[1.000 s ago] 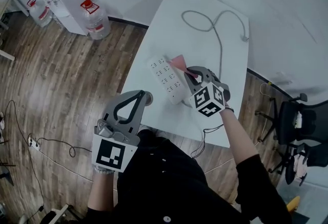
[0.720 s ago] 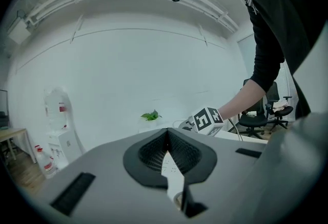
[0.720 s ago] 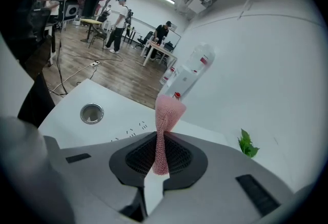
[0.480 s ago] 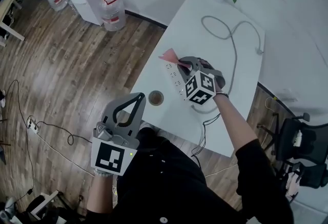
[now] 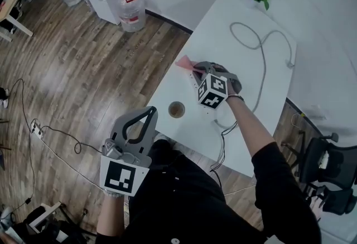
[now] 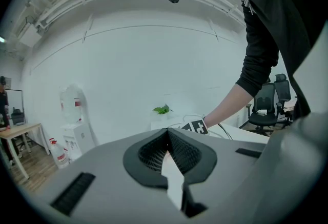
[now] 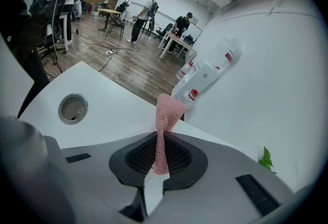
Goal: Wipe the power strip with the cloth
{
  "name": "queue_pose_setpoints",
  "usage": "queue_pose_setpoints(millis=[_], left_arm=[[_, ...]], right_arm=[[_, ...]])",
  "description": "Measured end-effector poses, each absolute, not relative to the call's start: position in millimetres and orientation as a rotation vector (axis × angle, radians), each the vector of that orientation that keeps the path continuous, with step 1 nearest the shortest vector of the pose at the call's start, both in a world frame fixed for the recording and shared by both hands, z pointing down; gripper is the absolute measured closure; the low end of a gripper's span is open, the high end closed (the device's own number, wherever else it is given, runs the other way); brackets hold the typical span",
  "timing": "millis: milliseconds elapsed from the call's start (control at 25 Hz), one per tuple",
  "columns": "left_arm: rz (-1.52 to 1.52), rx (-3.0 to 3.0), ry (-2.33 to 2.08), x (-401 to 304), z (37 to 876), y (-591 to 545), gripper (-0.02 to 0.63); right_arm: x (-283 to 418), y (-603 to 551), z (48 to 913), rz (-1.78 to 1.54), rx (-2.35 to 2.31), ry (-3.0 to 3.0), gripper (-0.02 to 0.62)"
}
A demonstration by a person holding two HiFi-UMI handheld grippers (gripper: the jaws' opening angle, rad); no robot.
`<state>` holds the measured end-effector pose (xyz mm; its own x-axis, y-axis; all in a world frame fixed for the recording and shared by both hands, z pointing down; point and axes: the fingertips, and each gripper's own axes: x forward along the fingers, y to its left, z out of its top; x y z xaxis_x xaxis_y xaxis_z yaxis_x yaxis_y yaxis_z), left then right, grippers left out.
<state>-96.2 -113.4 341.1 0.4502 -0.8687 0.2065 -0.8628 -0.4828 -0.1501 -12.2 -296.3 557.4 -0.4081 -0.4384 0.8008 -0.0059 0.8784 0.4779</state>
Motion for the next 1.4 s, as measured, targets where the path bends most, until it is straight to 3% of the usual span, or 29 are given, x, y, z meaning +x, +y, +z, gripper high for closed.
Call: queue_pose_setpoints(millis=[1400], left_arm=[[-0.363, -2.734, 1.401, -53, 335, -128, 0.592]], right_arm=[[41, -200, 575, -0.341, 0.279, -1.984, 0.546]])
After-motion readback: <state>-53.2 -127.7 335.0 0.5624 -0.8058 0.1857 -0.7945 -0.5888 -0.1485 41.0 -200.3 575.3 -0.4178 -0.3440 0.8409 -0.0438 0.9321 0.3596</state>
